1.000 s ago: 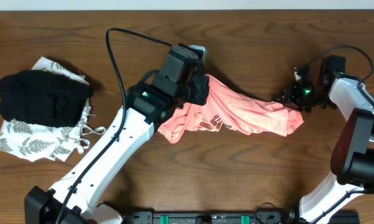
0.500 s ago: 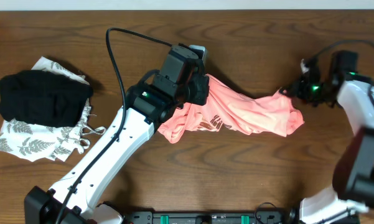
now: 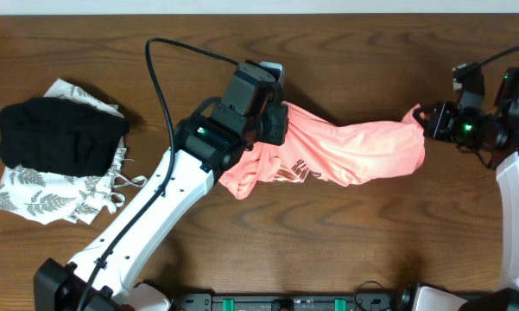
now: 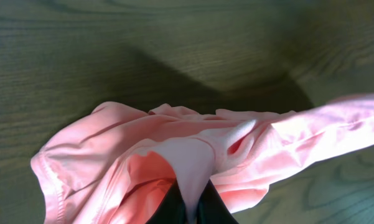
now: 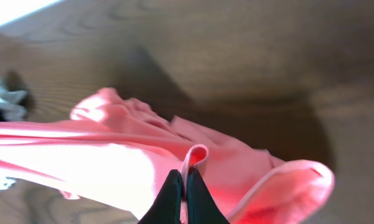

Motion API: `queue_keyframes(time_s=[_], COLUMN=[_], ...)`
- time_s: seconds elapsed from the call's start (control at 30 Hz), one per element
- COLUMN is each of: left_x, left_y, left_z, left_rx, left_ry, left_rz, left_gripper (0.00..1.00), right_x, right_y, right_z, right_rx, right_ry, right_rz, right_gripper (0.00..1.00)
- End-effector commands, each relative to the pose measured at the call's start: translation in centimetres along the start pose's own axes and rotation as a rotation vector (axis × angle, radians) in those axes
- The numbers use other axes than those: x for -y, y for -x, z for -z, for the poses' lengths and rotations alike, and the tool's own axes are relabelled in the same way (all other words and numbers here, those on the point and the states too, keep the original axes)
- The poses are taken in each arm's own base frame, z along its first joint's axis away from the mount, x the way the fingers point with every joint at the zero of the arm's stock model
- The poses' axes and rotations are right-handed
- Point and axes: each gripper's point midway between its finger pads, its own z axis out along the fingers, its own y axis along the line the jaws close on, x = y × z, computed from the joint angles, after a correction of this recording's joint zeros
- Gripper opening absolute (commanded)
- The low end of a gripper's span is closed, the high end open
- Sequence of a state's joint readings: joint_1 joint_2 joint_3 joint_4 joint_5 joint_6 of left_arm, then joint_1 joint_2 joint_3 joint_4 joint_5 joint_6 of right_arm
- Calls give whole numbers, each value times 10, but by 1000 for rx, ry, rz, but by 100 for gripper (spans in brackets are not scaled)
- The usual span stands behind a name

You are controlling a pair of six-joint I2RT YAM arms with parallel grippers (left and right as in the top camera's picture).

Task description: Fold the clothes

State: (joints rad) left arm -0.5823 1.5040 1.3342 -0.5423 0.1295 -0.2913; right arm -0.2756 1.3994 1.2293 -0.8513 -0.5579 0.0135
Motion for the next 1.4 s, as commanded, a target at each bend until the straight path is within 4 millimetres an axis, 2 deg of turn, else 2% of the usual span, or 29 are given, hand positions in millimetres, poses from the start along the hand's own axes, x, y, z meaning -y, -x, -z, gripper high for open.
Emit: queue_keyframes(time_s=[0.0, 0.27, 0.37, 0.53, 0.67, 0.73, 0.8, 0.9, 1.0, 1.1, 1.27, 1.37], left_x=[-5, -6, -6, -7, -6, -6, -8, -14, -9, -6, -1, 6], left_y=[8, 5, 3, 2, 3, 6, 12, 30, 51, 64, 75, 85], left_z=[8, 7, 7, 7, 7, 9, 14, 34, 61, 89, 135, 173], left_rx=[31, 20, 10, 6, 10, 25, 55, 148, 258, 344, 451, 537], left_ry=[16, 21, 24, 26, 24, 22, 42, 91, 92, 84, 77, 61], left_rz=[3, 4, 4, 4, 3, -5, -13, -50, -97, -98, -128, -166], left_gripper=[6, 6, 6, 6, 6, 6, 6, 6, 6, 6, 6, 6], right_x=[21, 43, 42, 25, -14, -26, -29, -37, -47, -49, -43, -41], right_y=[-2, -7, -7, 0, 15, 26, 37, 57, 76, 90, 94, 91], right_z=[3, 7, 7, 4, 3, 6, 12, 27, 49, 75, 117, 139], right_rx=[-11, -28, -33, -11, 63, 103, 134, 196, 262, 325, 389, 417], right_ry=[-115, -245, -239, -137, 81, 144, 146, 151, 133, 52, -116, -195], right_rz=[1, -6, 25, 146, 195, 152, 88, 72, 97, 72, 25, 15], right_gripper=[1, 1, 1, 1, 1, 1, 1, 1, 1, 1, 1, 1])
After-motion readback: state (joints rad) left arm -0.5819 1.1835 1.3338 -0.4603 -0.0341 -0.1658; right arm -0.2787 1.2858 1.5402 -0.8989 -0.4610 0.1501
